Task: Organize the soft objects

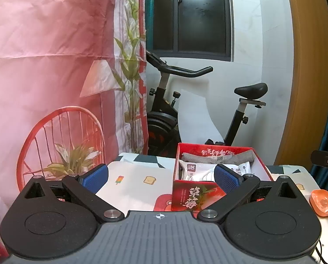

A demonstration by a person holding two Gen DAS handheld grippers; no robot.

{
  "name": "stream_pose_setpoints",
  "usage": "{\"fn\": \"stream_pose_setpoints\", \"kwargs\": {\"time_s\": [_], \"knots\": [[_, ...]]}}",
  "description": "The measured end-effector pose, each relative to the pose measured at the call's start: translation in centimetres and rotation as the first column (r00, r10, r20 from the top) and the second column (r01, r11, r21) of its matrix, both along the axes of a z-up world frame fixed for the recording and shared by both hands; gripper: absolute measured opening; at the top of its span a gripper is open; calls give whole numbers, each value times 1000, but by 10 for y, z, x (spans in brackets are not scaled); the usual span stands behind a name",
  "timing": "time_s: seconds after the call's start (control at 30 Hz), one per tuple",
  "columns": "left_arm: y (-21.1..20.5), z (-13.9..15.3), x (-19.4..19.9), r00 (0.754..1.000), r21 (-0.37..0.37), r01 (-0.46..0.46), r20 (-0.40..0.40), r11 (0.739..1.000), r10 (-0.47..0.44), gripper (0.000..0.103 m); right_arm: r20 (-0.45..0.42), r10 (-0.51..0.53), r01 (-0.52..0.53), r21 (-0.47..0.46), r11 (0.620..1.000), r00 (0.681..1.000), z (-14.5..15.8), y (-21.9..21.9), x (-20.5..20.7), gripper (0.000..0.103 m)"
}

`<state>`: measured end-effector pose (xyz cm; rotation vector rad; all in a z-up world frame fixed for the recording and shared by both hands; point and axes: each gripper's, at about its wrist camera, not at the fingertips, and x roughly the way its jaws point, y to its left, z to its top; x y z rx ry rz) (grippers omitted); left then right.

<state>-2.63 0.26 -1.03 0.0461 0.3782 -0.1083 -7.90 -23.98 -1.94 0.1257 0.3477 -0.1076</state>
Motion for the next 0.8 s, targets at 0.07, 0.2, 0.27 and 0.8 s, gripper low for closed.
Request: {"fn": "stream_pose_setpoints", "kwargs": {"time_s": [0.07, 0.2, 0.27, 0.8], "knots": [[-1, 0, 0, 1000, 2, -2, -3, 1000, 2, 103, -1, 3, -3, 1, 1000, 1000, 0, -1, 0, 103], [-1, 0, -2, 1000, 6, -6, -3, 1000, 6, 103, -5, 5, -5, 1, 1000, 1000, -1, -1, 1, 103], [-1, 1, -2, 1000, 5, -8, -1, 1000, 8, 103, -5, 4, -4, 1, 1000, 1000, -1, -1, 1, 103], [-1, 2, -2, 1000, 10, -17, -3, 1000, 17, 103, -10, 4, -3, 15, 1000, 1000, -3, -4, 0, 103]]}}
